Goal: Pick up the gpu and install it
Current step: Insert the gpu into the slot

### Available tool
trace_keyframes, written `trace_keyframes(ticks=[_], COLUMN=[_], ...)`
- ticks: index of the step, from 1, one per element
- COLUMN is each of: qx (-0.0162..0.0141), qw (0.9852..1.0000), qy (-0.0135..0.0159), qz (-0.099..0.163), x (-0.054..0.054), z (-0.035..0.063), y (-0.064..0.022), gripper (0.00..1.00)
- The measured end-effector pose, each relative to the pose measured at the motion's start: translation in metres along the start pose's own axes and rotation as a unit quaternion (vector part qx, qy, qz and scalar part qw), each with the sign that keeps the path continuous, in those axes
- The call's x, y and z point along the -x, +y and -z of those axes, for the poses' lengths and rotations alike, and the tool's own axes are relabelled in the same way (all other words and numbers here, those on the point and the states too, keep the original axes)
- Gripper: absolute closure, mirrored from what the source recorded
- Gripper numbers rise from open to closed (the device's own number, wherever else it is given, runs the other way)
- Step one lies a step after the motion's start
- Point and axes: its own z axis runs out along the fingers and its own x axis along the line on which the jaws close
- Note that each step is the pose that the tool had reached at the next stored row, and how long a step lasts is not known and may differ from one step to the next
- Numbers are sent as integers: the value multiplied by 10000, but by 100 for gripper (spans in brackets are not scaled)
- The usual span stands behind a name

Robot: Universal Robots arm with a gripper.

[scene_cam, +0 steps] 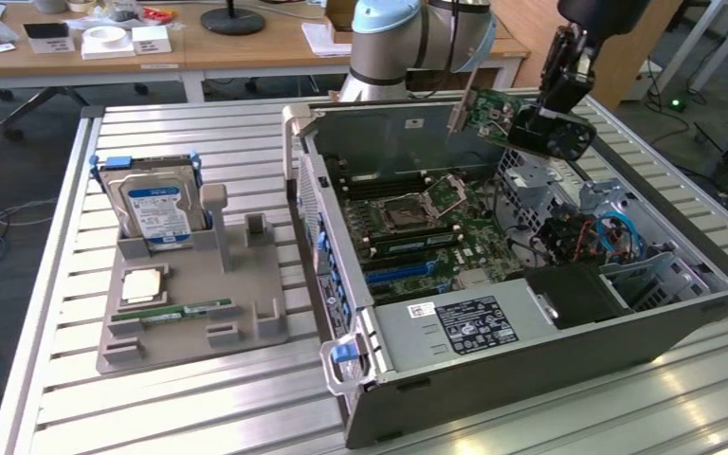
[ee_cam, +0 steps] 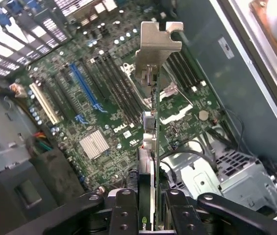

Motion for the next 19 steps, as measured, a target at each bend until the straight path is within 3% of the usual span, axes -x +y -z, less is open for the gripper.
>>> trace_keyframes(ticks=[5, 9, 14, 19], qx=[8, 14, 22, 30], qw=[9990, 9966, 9919, 9856], qy=[20, 36, 56, 75], qz=[455, 822, 1268, 1691], x=[0, 0, 0, 0], z=[-1, -3, -5, -7], y=[0, 0, 0, 0], gripper=[74, 74, 74, 74])
